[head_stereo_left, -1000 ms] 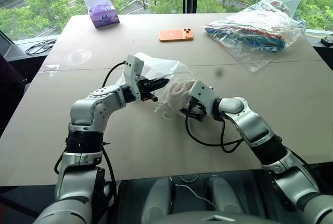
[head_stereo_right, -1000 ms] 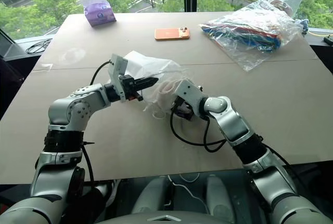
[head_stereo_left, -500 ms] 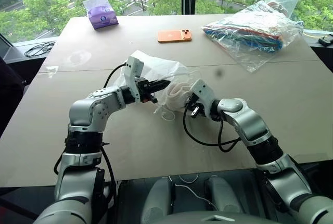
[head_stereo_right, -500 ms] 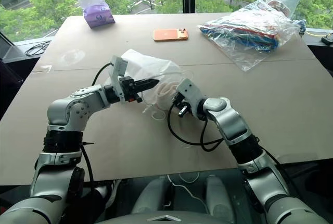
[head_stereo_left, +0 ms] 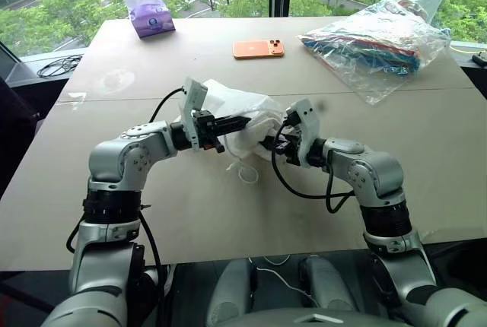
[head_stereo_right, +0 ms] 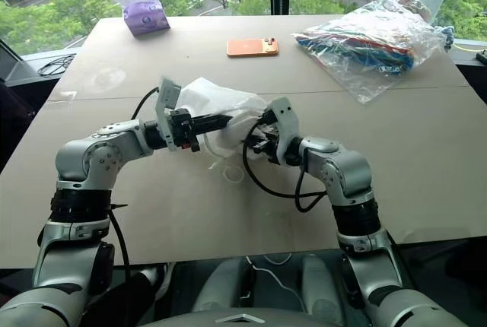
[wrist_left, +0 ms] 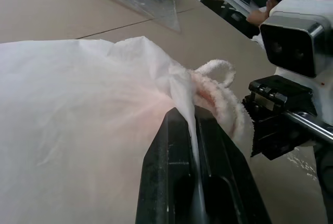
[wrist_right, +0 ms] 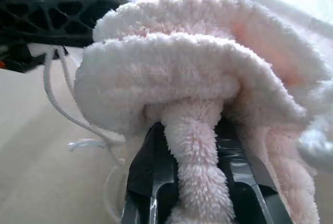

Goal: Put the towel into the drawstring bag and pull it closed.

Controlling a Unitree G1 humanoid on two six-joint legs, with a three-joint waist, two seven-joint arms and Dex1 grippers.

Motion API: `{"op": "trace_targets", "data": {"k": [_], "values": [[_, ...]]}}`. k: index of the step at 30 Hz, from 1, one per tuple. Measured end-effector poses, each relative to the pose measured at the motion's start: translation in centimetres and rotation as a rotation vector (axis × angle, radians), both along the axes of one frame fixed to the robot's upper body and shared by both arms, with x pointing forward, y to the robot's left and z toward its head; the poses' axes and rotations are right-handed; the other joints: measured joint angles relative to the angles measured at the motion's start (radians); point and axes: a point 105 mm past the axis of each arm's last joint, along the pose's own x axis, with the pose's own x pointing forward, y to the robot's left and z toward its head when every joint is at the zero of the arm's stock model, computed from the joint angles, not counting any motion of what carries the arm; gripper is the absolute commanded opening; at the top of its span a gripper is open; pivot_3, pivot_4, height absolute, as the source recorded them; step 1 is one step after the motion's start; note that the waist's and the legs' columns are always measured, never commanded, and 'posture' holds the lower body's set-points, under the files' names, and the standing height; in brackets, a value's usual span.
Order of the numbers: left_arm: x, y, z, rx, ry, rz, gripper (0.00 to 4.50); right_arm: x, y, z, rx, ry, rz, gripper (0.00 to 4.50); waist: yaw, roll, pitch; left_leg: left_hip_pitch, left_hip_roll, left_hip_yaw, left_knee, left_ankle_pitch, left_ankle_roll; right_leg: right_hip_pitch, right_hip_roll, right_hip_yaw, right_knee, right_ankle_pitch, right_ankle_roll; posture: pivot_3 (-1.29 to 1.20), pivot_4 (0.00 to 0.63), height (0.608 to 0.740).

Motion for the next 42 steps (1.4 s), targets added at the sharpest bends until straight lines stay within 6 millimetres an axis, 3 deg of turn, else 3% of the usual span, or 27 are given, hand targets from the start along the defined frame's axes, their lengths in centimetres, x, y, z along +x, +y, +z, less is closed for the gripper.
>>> {"op": "trace_targets", "data": {"k": [4,6,10,11,16,24,28,30,33,39,42], "values": [[-0.5,-1.2,0.5,-0.053,0.014,-0.048,0.00,0.4,1.7,-1.5,-0.091,-0.073,0.016,0.06,-0.007,0.000,0.000,0.000,0.000,0.000,0.000,0.002,-0.003,0.000,0.000,0.000,0.000,0.000,0.000,0.00,0.150,0.740],[-0.7,-1.1,0.7,-0.066,0.034,-0.044,0.00,0.6,2.2,-1.1,-0.070,-0.112,0.009,0.06,-0.013,0.000,0.000,-0.001,0.000,0.000,0.000,0.002,-0.003,-0.001,0.000,0.000,0.000,0.000,0.000,0.00,0.150,0.740],[-1.5,-0.8,2.0,-0.111,0.036,-0.054,0.00,0.9,3.4,1.7,0.249,-0.019,-0.062,0.06,-0.022,-0.001,0.000,0.000,0.002,-0.001,0.000,0.002,-0.003,-0.001,0.000,0.000,0.001,0.000,0.000,0.00,0.150,0.740],[-1.7,-0.9,2.0,-0.109,0.032,-0.059,0.00,1.0,3.3,2.1,0.292,-0.005,-0.071,0.06,-0.021,-0.001,0.001,0.000,0.002,-0.001,0.000,0.002,-0.003,-0.001,0.000,0.000,0.001,0.000,0.000,0.00,0.150,0.740],[-2.0,-0.2,0.8,-0.096,0.074,-0.032,0.00,2.6,-1.1,3.5,0.595,0.156,-0.193,0.06,-0.012,-0.001,0.001,-0.001,0.000,-0.001,0.000,0.002,-0.003,0.000,-0.003,-0.001,0.000,0.000,0.000,0.00,0.150,0.740],[-2.0,-1.4,1.3,-0.145,0.072,-0.063,0.00,1.8,-2.1,4.3,0.868,0.441,-0.154,0.06,-0.022,0.000,0.001,0.000,0.001,0.000,-0.001,0.000,0.000,-0.001,-0.001,0.000,0.001,0.000,0.000,0.00,0.150,0.740],[-2.3,-2.5,1.3,-0.172,0.087,-0.095,0.00,1.8,-1.4,4.1,0.870,0.503,-0.176,0.06,-0.023,0.000,0.001,0.000,0.001,0.000,-0.001,0.000,0.000,-0.001,-0.001,0.000,0.001,0.000,0.000,0.00,0.150,0.740],[-2.6,-3.1,1.3,-0.181,0.088,-0.116,0.00,1.6,0.4,3.7,0.741,0.429,-0.189,0.06,-0.027,0.000,0.001,0.000,0.001,0.001,-0.001,0.000,0.000,-0.001,0.000,0.002,0.001,0.000,0.000,0.00,0.150,0.740],[-2.4,-3.0,2.0,-0.217,0.094,-0.111,0.00,1.1,2.8,3.5,0.506,0.174,-0.191,0.06,-0.027,0.000,0.001,-0.001,0.000,0.001,-0.001,0.000,0.000,-0.003,0.002,0.002,0.002,0.000,0.000,0.00,0.150,0.740],[-2.3,-2.2,4.3,-0.294,0.080,-0.129,0.00,0.9,1.6,1.7,0.169,-0.309,-0.158,0.06,-0.019,-0.001,0.001,-0.001,0.000,0.001,0.001,0.001,-0.001,-0.001,-0.001,0.001,-0.001,0.000,0.001,0.00,0.150,0.740],[-1.7,-2.4,4.7,-0.310,0.089,-0.127,0.00,0.5,1.6,2.2,-0.030,-0.682,-0.082,0.06,-0.022,-0.001,0.001,-0.001,-0.001,0.000,0.000,0.002,-0.004,-0.001,0.001,0.001,0.000,0.000,0.001,0.00,0.150,0.740]]}}
